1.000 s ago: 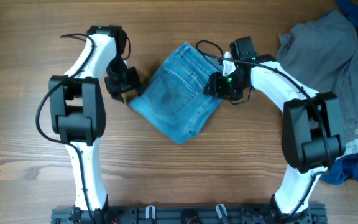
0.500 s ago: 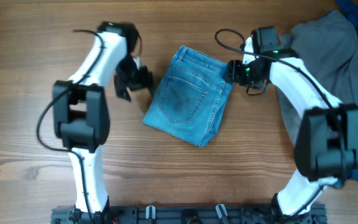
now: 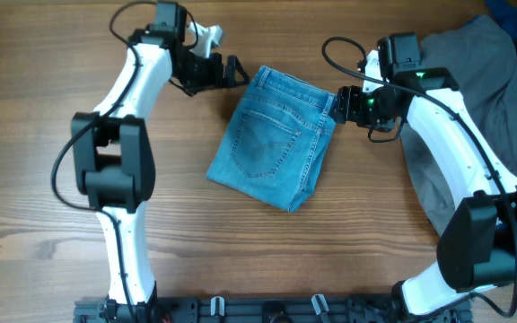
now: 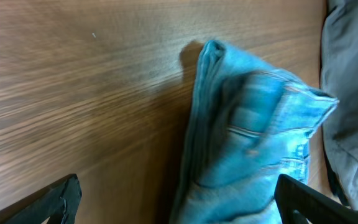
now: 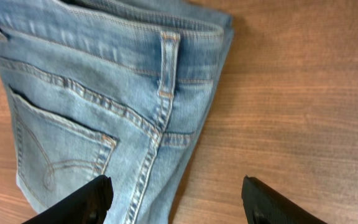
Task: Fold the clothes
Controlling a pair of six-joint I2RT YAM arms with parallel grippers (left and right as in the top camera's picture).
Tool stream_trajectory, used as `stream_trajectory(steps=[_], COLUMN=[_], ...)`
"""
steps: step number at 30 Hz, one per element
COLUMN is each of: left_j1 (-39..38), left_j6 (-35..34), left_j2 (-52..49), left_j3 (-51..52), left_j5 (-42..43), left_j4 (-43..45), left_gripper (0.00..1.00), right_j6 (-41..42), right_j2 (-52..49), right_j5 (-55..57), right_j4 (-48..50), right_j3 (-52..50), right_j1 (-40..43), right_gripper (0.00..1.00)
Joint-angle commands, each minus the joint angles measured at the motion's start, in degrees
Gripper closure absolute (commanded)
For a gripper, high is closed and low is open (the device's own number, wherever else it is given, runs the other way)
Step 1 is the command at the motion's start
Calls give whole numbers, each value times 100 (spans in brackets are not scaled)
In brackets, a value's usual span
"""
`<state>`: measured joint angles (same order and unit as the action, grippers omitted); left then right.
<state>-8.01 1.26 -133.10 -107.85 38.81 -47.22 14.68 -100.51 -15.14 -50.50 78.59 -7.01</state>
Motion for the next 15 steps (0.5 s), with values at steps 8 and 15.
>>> stream_trajectory(steps=[8, 15], left_j1=[-935, -927], left_j6=[-149, -511], left_j2=[-1279, -1137], left_j3=[-4, -166], left_j5=[754, -1353], left_j4=[-140, -264], left_gripper=[27, 96], right_j6=[-57, -81], right_j2=[22, 22], right_j5=[28, 177], right_j4=[-140, -240], right_j3=[63, 63], right_j1=[24, 24], right_gripper=[28, 28])
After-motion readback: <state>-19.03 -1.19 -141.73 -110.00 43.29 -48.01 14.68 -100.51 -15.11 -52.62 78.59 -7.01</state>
